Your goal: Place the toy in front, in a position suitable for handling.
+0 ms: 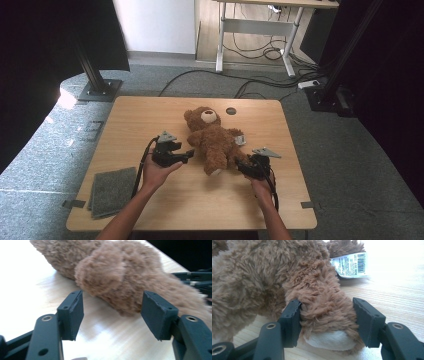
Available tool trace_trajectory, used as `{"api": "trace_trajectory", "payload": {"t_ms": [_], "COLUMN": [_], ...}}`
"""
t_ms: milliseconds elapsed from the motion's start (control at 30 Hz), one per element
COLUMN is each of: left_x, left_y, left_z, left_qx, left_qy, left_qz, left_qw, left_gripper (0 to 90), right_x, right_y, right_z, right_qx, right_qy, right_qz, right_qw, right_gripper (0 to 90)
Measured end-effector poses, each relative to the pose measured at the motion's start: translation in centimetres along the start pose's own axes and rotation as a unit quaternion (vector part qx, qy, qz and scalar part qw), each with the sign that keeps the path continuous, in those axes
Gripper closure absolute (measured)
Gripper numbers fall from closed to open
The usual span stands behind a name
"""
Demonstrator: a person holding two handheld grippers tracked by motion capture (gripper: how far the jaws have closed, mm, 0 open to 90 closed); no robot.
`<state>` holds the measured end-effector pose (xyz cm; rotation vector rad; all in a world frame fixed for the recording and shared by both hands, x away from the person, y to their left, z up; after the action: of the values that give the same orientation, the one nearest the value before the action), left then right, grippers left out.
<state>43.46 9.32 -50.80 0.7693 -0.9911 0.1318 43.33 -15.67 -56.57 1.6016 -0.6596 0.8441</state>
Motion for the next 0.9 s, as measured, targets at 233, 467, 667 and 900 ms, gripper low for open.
{"api": "trace_trajectory", "payload": {"t_ms": [233,467,667,900], "left_x": [0.9,2.0,1.3,0.4], "left_y": [-2.4,-4.1,-4.9,-4.4], "left_z": [-1.5,-1.9,-2.6,-2.5], "left_qx": [0.009,0.012,0.010,-0.009], "left_qy": [-0.016,-0.025,-0.015,-0.003], "left_qz": [-0.015,-0.020,-0.039,-0.042], "left_qw": [0.9997,0.9994,0.9991,0.9991], "left_gripper": [25.8,28.1,61.0,71.1], "right_x": [0.0,0.0,0.1,1.7], "right_y": [0.1,0.1,0.5,3.7], "right_z": [0.0,0.1,0.2,-0.7], "right_qx": [0.002,0.003,-0.001,0.016], "right_qy": [-0.001,-0.002,-0.006,-0.015], "right_qz": [-0.001,-0.001,0.000,0.037], "right_qw": [1.0000,1.0000,1.0000,0.9991], "right_gripper": [41.8,41.4,40.3,38.3]}}
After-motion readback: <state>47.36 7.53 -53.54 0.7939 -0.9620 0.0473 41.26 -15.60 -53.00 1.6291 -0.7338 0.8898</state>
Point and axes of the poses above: each handheld gripper's, and its own axes: y roughly backward along the jaws, x roughly out of its top, z roughly to its right, the point moved 8 cm from there along -y, roughly forward along the jaws, and after that the axes turned 13 degrees about -x, right-handed, at the moved point
